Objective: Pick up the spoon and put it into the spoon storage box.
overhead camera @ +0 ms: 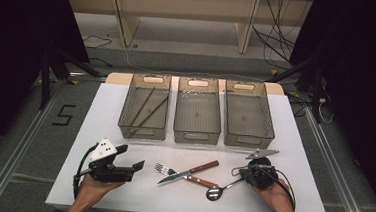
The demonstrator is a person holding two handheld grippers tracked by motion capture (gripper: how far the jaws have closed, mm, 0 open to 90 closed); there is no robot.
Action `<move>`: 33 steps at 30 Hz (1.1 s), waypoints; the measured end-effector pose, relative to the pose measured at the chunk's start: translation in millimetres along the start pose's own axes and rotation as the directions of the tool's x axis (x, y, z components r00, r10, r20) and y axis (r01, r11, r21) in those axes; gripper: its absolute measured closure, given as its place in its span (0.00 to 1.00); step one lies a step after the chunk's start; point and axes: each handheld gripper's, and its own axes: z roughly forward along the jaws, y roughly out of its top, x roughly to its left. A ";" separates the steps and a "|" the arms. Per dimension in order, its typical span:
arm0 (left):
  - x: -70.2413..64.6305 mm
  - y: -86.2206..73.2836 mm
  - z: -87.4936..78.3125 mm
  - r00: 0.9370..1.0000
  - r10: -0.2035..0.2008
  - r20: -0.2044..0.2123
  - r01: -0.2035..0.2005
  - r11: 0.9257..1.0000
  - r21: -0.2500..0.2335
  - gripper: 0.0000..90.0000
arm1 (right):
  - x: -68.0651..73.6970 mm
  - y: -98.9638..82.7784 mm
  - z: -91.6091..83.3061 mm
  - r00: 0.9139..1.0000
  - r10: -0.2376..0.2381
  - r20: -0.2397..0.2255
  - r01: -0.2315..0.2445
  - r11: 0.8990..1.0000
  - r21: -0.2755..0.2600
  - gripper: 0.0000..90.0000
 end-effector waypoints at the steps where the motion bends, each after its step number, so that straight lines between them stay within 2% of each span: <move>1: -0.1 0.0 -0.2 1.000 0.001 -0.001 -0.001 1.000 -0.002 0.18 | 0.9 -1.9 -2.2 1.000 0.005 -0.001 -0.005 1.000 0.003 1.00; 6: -0.2 -0.1 -0.4 1.000 0.007 0.000 -0.007 1.000 0.003 0.18 | 4.6 -10.7 -10.6 1.000 -0.005 -0.008 0.005 1.000 0.013 1.00; 8: -0.5 -0.2 -0.4 1.000 0.010 0.001 -0.010 1.000 0.003 0.18 | 6.2 -11.3 -12.0 1.000 -0.012 -0.004 0.012 1.000 0.026 1.00; 11: -0.5 -0.1 -0.4 1.000 0.010 0.001 -0.010 1.000 0.002 0.18 | 6.0 -9.5 -12.7 1.000 -0.023 -0.001 0.023 1.000 0.017 1.00; 14: -0.2 -0.1 -0.6 1.000 0.009 0.000 -0.009 1.000 0.001 0.18 | 4.7 -3.1 -19.7 0.998 -0.062 -0.019 0.062 0.998 -0.007 0.93; 17: 0.3 -0.3 -0.7 1.000 0.003 -0.002 -0.003 1.000 -0.002 0.18 | 5.8 4.3 -26.9 0.990 -0.134 -0.052 0.134 0.991 -0.002 0.77; 20: 0.4 -0.1 -1.1 1.000 0.004 -0.001 -0.004 1.000 -0.003 0.18 | 8.7 9.4 -30.0 0.972 -0.217 -0.093 0.220 0.975 0.025 0.58; 21: 0.3 -0.1 -1.0 1.000 0.004 -0.001 -0.004 1.000 -0.003 0.18 | 9.7 10.3 -30.6 0.961 -0.251 -0.118 0.256 0.966 0.031 0.55; 22: 0.2 -0.1 -0.8 1.000 0.002 -0.001 -0.002 1.000 -0.003 0.18 | 11.7 11.2 -30.9 0.954 -0.271 -0.126 0.278 0.960 0.042 0.49; 24: 0.0 0.0 -0.4 1.000 0.004 -0.001 -0.004 1.000 -0.002 0.18 | 14.8 13.2 -30.6 0.933 -0.330 -0.143 0.341 0.938 0.062 0.40; 26: -0.2 0.2 -0.1 1.000 0.005 0.001 -0.005 1.000 -0.002 0.18 | 18.2 15.0 -30.1 0.915 -0.369 -0.160 0.387 0.917 0.094 0.37; 28: -0.4 0.4 -0.1 1.000 0.006 0.002 -0.006 1.000 -0.002 0.18 | 21.1 16.6 -28.7 0.894 -0.415 -0.170 0.437 0.891 0.120 0.36; 32: -0.3 0.2 0.0 1.000 0.005 0.003 -0.005 1.000 -0.003 0.18 | 24.5 19.2 -22.6 0.857 -0.480 -0.187 0.509 0.846 0.161 0.36; 33: -0.3 0.2 0.0 1.000 0.004 0.003 -0.004 1.000 -0.003 0.18 | 25.7 19.8 -21.5 0.856 -0.483 -0.185 0.513 0.840 0.178 0.37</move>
